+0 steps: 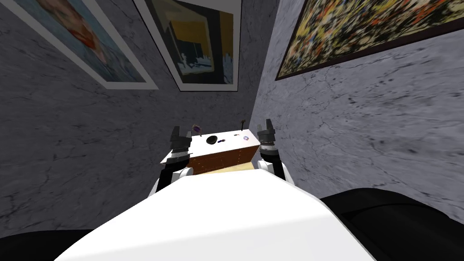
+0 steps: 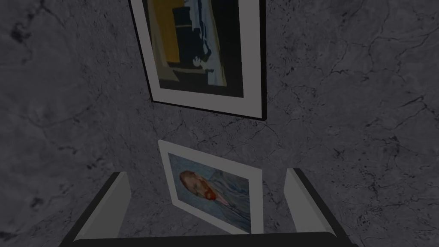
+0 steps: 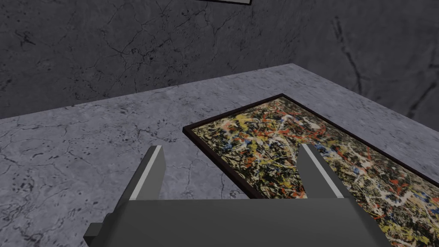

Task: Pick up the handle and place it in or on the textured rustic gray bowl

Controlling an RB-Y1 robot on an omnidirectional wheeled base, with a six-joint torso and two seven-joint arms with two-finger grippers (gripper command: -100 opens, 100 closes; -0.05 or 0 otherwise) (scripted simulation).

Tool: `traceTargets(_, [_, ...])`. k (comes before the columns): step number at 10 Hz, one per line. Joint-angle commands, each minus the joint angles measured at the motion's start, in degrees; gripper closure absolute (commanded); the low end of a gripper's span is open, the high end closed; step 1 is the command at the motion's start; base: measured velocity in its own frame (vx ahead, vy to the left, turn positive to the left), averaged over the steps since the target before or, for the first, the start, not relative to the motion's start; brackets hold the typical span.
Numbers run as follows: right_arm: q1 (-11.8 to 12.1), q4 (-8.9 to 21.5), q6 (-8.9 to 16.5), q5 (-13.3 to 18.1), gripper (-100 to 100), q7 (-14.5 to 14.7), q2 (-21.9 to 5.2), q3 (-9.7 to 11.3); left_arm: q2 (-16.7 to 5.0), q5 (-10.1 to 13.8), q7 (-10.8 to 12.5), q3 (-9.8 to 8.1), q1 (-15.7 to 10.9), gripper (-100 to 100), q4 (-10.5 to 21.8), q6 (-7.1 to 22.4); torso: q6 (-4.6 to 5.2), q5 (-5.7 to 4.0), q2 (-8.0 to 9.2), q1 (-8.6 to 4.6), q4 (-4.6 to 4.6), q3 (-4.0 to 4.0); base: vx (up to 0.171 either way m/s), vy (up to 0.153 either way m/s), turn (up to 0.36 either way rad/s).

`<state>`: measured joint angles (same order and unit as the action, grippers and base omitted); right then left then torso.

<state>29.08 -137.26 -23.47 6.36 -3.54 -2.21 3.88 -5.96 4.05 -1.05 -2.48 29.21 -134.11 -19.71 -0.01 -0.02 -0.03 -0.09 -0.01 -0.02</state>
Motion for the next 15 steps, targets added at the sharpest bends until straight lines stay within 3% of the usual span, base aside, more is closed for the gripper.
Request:
traceTargets(1, [0.0,0.0,0.0,0.0,0,0.0,0.0,0.0,-1.5,0.4,0.3,-0.78,-0.1,-100,0.4,2.8,0.0,0.0,0.0,0.0,0.0,0.0,0.005,-0.021,-0.172])
traceTargets(6, [0.0,0.0,0.0,0.0,0,0.0,0.0,0.0,-4.5,1.4,1.3,-3.15,-1.1,-100,2.1,10.1,-0.01,0.01,0.01,0.04,0.0,0.0,0.01,-0.023,-0.17])
traceTargets(12, [0.0,0.0,0.0,0.0,0,0.0,0.0,0.0,-6.6,2.9,2.6,-6.0,-2.3,-100,4.6,19.1,-0.02,0.01,0.0,0.03,0.0,0.0,0.012,-0.018,-0.185])
traceTargets(14, [0.0,0.0,0.0,0.0,0,0.0,0.0,0.0,-6.6,2.9,2.6,-6.0,-2.3,-100,4.6,21.0,-0.03,0.01,0.0,0.04,0.0,0.0,0.008,-0.006,-0.032])
traceTargets(15, [0.0,0.0,0.0,0.0,0,0.0,0.0,0.0,-7.1,3.4,3.2,-7.04,-2.8,-100,5.6,23.2,-0.04,0.02,0.02,0.07,0.01,0.01,0.01,-0.017,-0.252])
